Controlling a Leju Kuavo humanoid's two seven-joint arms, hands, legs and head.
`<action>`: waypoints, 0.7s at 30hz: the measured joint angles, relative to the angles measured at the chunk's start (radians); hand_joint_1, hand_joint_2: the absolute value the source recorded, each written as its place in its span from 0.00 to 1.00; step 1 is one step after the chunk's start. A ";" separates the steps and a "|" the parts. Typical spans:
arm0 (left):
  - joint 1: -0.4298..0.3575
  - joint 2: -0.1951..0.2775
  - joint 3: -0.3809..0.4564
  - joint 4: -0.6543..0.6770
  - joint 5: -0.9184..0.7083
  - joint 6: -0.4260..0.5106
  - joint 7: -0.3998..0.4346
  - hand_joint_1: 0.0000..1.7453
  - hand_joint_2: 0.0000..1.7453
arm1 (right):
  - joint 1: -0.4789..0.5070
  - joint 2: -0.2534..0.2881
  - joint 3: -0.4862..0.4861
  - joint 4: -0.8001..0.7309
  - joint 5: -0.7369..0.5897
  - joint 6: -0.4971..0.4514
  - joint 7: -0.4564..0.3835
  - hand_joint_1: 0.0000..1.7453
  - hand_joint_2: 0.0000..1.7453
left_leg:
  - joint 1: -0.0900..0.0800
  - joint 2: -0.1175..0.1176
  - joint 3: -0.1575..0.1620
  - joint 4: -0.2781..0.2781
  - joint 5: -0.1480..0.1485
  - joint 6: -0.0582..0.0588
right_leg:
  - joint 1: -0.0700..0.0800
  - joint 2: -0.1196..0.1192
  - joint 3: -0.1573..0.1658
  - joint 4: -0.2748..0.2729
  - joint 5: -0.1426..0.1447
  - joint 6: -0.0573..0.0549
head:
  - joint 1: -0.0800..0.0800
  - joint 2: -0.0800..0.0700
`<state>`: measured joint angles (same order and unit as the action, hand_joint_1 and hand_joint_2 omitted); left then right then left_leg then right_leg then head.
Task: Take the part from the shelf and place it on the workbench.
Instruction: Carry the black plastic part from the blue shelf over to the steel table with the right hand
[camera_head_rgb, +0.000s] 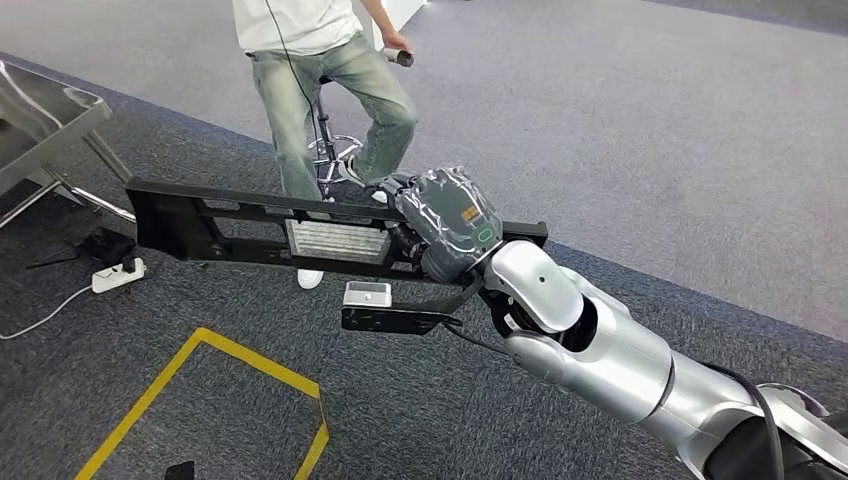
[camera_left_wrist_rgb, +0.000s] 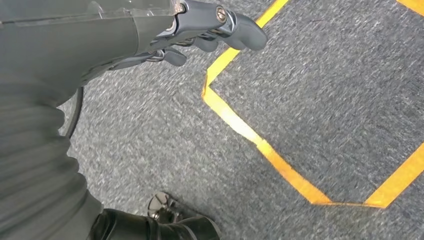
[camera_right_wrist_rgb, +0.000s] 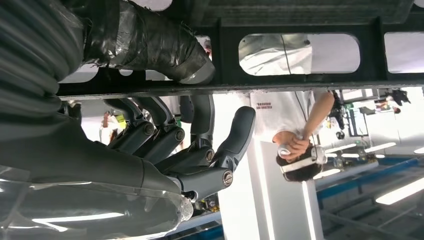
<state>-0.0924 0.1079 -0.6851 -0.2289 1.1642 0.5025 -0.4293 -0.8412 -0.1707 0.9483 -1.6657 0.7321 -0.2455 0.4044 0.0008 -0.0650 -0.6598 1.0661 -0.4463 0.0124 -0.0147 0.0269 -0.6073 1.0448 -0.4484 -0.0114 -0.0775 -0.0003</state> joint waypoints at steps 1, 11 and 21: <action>-0.001 0.000 0.000 0.000 0.000 -0.001 -0.001 0.00 1.00 | -0.003 0.000 0.000 0.001 0.000 0.000 0.000 1.00 1.00 | 0.001 0.018 -0.019 0.040 -0.022 -0.006 | -0.001 -0.008 0.003 -0.003 0.001 -0.005 | -0.002 0.000; -0.005 0.000 0.001 0.000 0.005 -0.009 -0.021 0.00 1.00 | -0.014 0.006 0.000 0.011 -0.004 -0.002 -0.013 1.00 1.00 | -0.003 0.095 0.010 -0.032 0.026 -0.002 | 0.009 -0.075 0.015 -0.004 -0.015 0.005 | -0.003 0.000; -0.006 0.001 0.002 0.000 0.017 -0.006 -0.038 0.00 1.00 | 0.001 0.015 0.000 0.020 -0.022 -0.032 -0.033 1.00 1.00 | -0.004 0.034 0.034 -0.055 0.024 0.041 | 0.006 -0.031 -0.132 0.280 -0.130 0.025 | 0.006 0.000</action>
<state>-0.0985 0.1084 -0.6828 -0.2289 1.1808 0.4969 -0.4674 -0.8403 -0.1556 0.9483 -1.6456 0.7103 -0.2771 0.3718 -0.0031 -0.0313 -0.6259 1.0113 -0.4220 0.0533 -0.0085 -0.0044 -0.7390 1.3248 -0.5783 0.0138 -0.0711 -0.0002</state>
